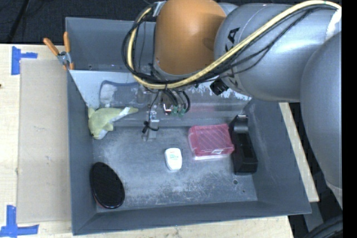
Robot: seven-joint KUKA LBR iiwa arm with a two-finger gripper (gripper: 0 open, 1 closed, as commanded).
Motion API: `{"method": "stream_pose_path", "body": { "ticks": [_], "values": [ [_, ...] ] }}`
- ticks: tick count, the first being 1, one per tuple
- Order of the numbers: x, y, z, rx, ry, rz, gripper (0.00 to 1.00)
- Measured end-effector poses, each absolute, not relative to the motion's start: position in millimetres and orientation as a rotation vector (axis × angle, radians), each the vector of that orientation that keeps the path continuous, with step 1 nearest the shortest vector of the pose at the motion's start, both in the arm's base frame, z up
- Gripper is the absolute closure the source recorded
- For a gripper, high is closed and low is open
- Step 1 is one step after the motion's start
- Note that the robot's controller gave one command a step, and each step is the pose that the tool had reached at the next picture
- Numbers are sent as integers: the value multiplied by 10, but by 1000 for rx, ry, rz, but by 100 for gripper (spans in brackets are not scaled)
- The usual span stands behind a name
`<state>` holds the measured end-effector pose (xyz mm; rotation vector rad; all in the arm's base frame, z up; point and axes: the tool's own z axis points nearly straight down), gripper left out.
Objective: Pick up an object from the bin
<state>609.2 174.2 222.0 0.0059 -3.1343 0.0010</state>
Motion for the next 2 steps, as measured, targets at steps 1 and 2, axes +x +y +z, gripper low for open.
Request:
{"method": "stream_pose_path", "body": {
  "ticks": [1,2],
  "values": [
    [6103,1731,2271,0,-3141,-1,0],
    [6199,2153,1707,-159,-3134,-1,0]
  ]
}}
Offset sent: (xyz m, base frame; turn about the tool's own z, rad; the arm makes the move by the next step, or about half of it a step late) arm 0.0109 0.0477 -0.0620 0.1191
